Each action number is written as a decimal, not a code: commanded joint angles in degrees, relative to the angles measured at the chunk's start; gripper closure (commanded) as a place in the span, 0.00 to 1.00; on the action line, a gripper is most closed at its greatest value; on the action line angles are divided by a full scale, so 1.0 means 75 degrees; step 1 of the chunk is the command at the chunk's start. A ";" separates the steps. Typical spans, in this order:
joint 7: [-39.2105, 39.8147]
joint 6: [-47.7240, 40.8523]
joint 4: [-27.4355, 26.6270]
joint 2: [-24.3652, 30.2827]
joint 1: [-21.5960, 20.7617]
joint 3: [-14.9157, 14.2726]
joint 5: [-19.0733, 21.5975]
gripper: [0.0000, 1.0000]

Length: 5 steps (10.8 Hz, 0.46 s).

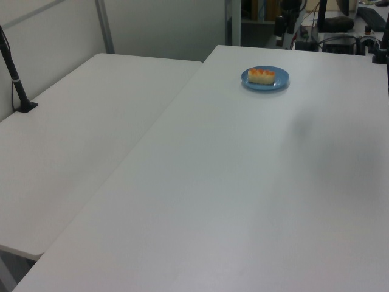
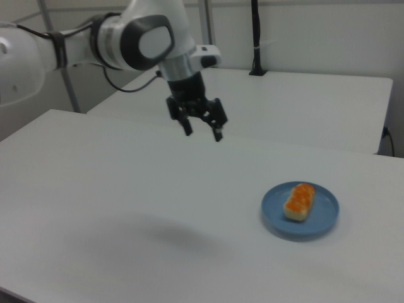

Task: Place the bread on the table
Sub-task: 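Move the open gripper toward the bread roll on the blue plate, then lower the gripper onto the bread roll and close on it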

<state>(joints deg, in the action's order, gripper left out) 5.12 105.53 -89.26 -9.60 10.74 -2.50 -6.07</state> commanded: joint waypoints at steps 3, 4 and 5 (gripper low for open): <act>0.0173 0.2284 0.0136 -0.1388 0.0830 -0.0029 -0.0209 0.00; 0.0173 0.2822 0.0136 -0.1775 0.0958 -0.0041 -0.0256 0.00; 0.0161 0.3338 0.0136 -0.2069 0.1156 -0.0041 -0.0291 0.00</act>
<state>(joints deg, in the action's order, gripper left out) 5.88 123.63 -89.38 -19.62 17.80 -2.62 -6.89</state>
